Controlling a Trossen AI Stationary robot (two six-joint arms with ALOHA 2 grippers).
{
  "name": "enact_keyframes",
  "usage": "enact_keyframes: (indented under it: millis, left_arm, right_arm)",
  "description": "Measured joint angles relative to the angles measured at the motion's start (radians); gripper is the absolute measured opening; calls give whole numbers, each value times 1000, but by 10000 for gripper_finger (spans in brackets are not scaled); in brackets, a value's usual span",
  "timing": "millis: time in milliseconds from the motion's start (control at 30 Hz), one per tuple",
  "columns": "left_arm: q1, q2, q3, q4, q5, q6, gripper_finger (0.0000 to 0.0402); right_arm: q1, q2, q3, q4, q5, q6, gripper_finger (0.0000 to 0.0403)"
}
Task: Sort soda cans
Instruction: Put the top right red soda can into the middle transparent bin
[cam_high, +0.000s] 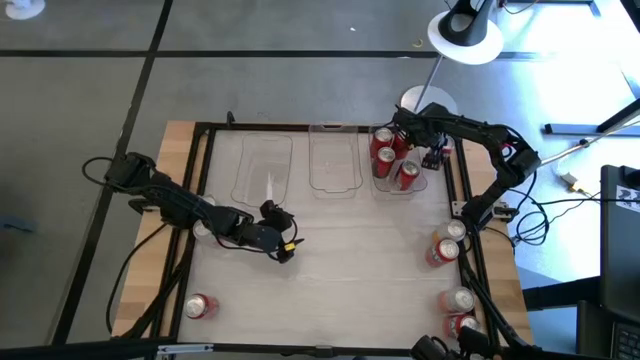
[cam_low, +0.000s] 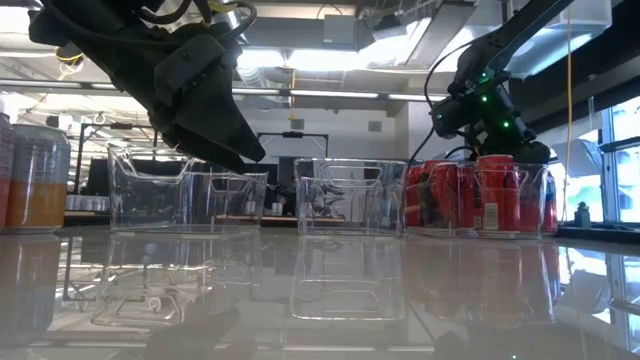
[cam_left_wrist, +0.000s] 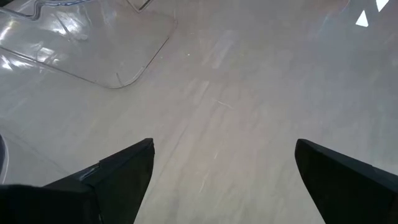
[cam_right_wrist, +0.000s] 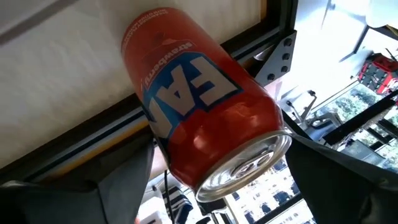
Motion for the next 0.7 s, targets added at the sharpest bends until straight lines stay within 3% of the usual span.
enact_keyframes:
  millis: [367, 700]
  left_arm:
    - [0, 0, 0, 0, 0, -6, 372]
    - [0, 0, 0, 0, 0, -6, 372]
  right_arm:
    - [-1, 0, -2, -29, -124, 2, 356]
    - [-1, 1, -3, -37, -138, 2, 356]
